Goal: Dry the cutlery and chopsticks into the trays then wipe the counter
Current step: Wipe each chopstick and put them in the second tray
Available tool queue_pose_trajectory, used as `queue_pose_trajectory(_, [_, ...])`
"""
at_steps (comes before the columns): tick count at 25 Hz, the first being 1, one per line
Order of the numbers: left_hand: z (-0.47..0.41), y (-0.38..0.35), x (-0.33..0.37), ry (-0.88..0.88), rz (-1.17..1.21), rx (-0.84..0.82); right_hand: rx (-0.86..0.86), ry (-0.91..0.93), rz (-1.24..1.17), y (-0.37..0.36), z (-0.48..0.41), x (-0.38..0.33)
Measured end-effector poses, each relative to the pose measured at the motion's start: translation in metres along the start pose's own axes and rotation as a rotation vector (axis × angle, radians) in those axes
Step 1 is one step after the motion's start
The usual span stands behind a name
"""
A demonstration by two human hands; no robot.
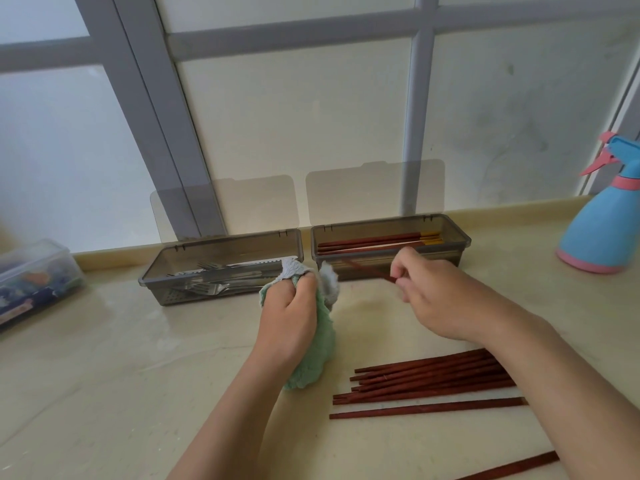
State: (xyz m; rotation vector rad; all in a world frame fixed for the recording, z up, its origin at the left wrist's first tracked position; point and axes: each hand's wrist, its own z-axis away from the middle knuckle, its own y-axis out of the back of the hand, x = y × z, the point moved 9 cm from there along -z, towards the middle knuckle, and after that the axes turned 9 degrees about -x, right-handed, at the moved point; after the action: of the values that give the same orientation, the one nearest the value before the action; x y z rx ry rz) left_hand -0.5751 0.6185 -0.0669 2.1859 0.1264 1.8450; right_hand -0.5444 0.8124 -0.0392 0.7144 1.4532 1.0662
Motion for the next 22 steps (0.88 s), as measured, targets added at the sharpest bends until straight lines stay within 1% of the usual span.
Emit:
queue_pose_trajectory(1, [0.001, -0.002, 0.0, 0.004, 0.021, -0.017, 0.076, 0.05, -0.047, 0.006, 0.001, -0.005])
queue_pose_trajectory(3, [0.003, -0.008, 0.002, 0.007, 0.067, -0.063, 0.13, 0.136, -0.076, 0.005, 0.002, -0.018])
queue_pose_trajectory(6, [0.003, -0.01, 0.006, -0.067, 0.073, -0.103, 0.107, 0.221, -0.078, -0.007, 0.003, -0.035])
queue_pose_trajectory(10, [0.012, -0.019, 0.018, -0.131, 0.074, -0.098, 0.128, 0.34, -0.187, -0.017, 0.005, -0.056])
queue_pose_trajectory(13, [0.014, -0.018, 0.019, -0.122, 0.087, -0.049, 0.153, 0.359, -0.254, -0.019, 0.003, -0.06])
queue_pose_trajectory(17, [0.002, 0.016, 0.002, -0.035, 0.274, 0.169, 0.067, 0.275, -0.206, -0.017, -0.004, -0.037])
queue_pose_trajectory(18, [0.002, 0.019, 0.0, -0.024, 0.294, 0.195, 0.061, 0.265, -0.199, -0.017, -0.004, -0.035])
queue_pose_trajectory(19, [0.004, 0.017, 0.003, -0.033, 0.262, 0.186, 0.059, 0.277, -0.209, -0.019, -0.003, -0.037])
queue_pose_trajectory(22, [0.016, -0.007, 0.017, -0.093, 0.09, 0.081, 0.103, 0.392, -0.285, -0.027, -0.001, -0.058])
